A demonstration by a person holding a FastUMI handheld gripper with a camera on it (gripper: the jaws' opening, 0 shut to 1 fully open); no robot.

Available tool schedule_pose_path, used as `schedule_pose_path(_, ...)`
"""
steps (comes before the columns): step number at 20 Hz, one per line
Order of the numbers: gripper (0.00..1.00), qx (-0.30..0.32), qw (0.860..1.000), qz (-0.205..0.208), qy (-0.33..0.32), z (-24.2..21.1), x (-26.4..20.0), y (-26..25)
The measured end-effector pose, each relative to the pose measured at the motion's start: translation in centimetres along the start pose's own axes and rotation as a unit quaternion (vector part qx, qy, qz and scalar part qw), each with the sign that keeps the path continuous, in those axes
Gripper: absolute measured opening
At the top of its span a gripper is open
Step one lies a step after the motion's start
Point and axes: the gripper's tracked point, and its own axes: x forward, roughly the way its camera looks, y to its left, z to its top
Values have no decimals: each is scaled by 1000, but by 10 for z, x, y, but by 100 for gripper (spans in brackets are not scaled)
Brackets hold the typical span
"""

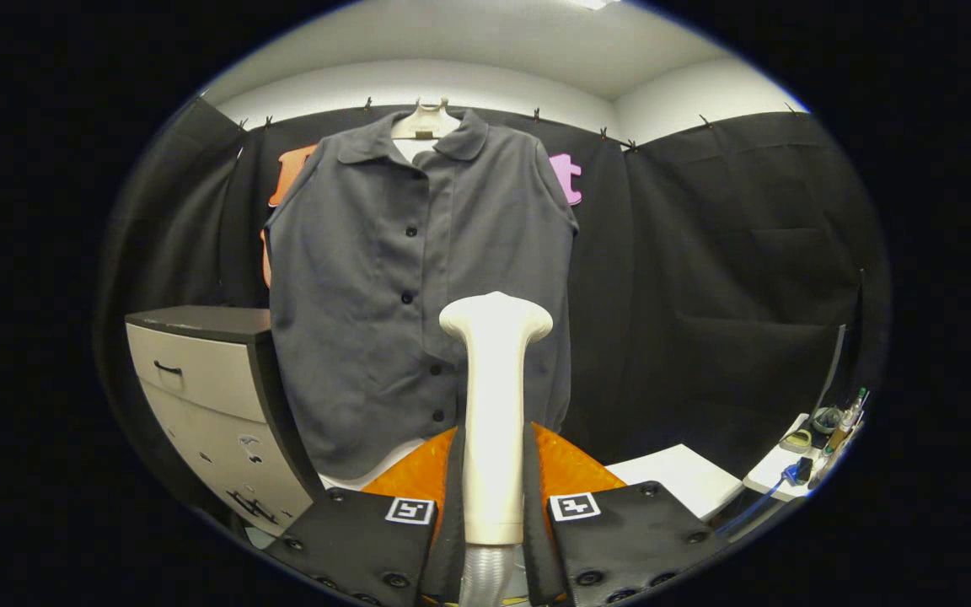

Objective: Iron the clothes twice with a garment steamer, once on the left side and once on the right side.

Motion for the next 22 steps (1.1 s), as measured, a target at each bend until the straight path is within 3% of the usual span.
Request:
schedule_pose_path(9,36,1,997,12,-76,86,-65,43)
schedule_pose_path(22,36,-9,991,38,-130,140,-128,90)
